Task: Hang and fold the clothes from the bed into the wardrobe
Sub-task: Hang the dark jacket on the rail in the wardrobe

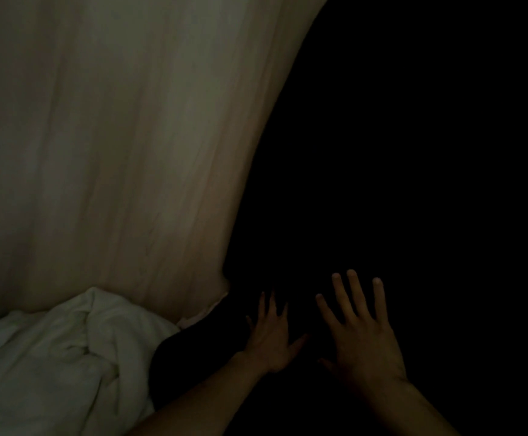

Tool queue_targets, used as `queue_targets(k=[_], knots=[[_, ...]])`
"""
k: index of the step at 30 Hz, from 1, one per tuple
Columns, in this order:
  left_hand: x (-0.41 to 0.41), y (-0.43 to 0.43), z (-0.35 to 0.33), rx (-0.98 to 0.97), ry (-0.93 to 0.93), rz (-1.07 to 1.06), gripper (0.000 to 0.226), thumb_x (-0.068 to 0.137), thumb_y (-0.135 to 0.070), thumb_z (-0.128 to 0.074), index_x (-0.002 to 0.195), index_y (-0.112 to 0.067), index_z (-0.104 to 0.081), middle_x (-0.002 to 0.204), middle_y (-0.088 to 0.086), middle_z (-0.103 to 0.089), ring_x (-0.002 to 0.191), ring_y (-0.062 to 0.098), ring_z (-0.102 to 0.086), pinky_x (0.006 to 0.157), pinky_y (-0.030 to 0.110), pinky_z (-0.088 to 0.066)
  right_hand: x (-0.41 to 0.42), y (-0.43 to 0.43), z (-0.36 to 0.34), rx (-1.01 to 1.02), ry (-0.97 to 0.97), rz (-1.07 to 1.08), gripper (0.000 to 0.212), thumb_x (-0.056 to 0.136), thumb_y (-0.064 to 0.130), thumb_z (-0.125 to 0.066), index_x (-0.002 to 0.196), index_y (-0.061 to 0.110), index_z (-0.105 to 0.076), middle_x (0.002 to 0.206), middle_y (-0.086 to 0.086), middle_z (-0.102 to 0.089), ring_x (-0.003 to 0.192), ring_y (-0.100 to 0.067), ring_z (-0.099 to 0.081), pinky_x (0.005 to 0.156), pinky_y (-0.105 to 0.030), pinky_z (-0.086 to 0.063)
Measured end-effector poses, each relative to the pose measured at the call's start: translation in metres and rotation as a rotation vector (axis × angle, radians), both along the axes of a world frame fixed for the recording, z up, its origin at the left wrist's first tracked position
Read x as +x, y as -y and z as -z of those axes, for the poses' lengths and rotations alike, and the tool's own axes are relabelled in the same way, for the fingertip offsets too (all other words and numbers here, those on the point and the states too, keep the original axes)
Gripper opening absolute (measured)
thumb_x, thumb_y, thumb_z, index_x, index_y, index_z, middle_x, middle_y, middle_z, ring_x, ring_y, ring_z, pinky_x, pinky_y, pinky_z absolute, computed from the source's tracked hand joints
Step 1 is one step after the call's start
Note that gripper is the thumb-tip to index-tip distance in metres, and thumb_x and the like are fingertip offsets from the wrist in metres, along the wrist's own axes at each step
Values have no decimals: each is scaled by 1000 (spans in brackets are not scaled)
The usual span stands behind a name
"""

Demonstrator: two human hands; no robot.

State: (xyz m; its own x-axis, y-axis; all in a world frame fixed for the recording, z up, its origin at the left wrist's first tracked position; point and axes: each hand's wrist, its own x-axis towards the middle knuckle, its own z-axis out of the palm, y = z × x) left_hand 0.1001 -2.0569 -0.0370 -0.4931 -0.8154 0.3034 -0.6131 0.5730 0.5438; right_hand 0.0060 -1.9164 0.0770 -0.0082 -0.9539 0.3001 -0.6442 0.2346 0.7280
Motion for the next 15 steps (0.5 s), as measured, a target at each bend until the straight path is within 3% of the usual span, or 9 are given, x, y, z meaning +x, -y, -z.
queue_targets(k=[3, 7, 15], knots=[[22, -15, 8, -39, -58, 19, 95, 88, -78, -37, 133, -52, 43, 163, 0, 28, 151, 29, 22, 119, 66, -6, 3, -2, 2, -24, 24, -30, 100, 89, 75, -36, 154, 22, 18, 152, -24, 39, 134, -46, 43, 101, -67, 33], [51, -41, 17, -96, -157, 36, 95, 87, -74, -44, 143, -55, 31, 166, -1, 20, 153, 32, 12, 120, 63, -8, 14, -10, 11, -47, 73, -67, 93, 92, 71, -34, 156, 24, 14, 157, -22, 31, 139, -43, 37, 106, -65, 28], [71, -67, 10, -158, -122, -12, 89, 92, -67, -45, 142, -59, 29, 166, 0, 19, 153, 31, 13, 120, 61, -2, 34, -35, 29, -21, 182, -78, 85, 95, 63, -36, 157, 26, 8, 161, -19, 24, 145, -39, 29, 112, -60, 24]])
